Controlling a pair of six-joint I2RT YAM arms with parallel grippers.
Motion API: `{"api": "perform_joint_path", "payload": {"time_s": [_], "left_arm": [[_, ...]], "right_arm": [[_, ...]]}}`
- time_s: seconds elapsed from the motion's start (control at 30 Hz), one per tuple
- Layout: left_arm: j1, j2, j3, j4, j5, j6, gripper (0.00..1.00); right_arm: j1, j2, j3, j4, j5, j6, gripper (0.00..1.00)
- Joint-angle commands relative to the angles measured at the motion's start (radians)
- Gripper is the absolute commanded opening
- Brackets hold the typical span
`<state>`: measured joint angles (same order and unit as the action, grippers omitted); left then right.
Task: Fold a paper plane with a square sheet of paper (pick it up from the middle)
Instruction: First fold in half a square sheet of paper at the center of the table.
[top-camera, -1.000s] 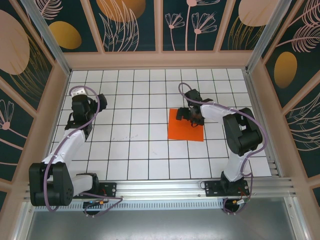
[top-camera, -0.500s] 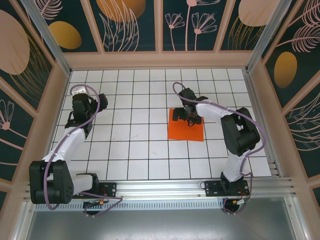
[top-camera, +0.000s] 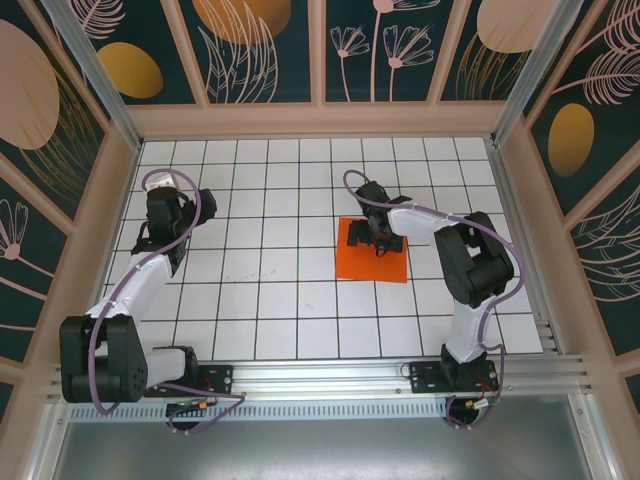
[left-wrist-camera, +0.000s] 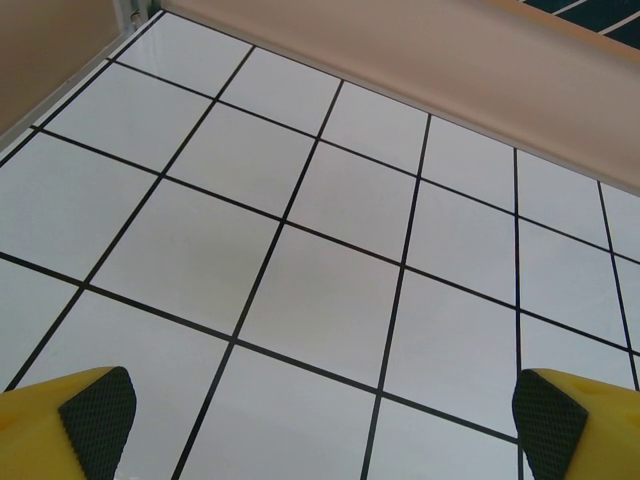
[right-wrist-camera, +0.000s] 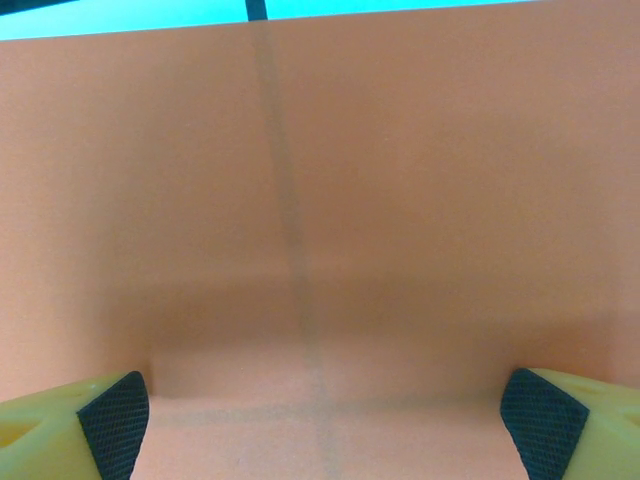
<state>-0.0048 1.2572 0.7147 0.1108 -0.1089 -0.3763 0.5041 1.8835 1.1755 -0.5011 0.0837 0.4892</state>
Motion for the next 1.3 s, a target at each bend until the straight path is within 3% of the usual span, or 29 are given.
{"api": "perform_joint_path", "payload": {"time_s": [0.0, 0.93, 1.1, 1.27], "left_arm": [[0.006, 0.007, 0.030, -0.008, 0.002, -0.005, 0.99], [0.006, 0.016, 0.035, -0.023, 0.004, -0.005, 0.99], [0.008, 0.025, 0.037, -0.023, 0.044, -0.016, 0.99], [0.006, 0.052, 0.042, -0.015, 0.193, -0.069, 0.98]], "right_arm": [[0.008, 0.085, -0.053, -0.037, -0.009, 0.023, 0.93], [0.011, 0.079, -0.059, -0.005, -0.031, 0.018, 0.68], [0.018, 0.001, -0.047, 0.082, -0.199, -0.007, 0.50], [0.022, -0.105, -0.085, 0.295, -0.510, 0.022, 0.29]]}}
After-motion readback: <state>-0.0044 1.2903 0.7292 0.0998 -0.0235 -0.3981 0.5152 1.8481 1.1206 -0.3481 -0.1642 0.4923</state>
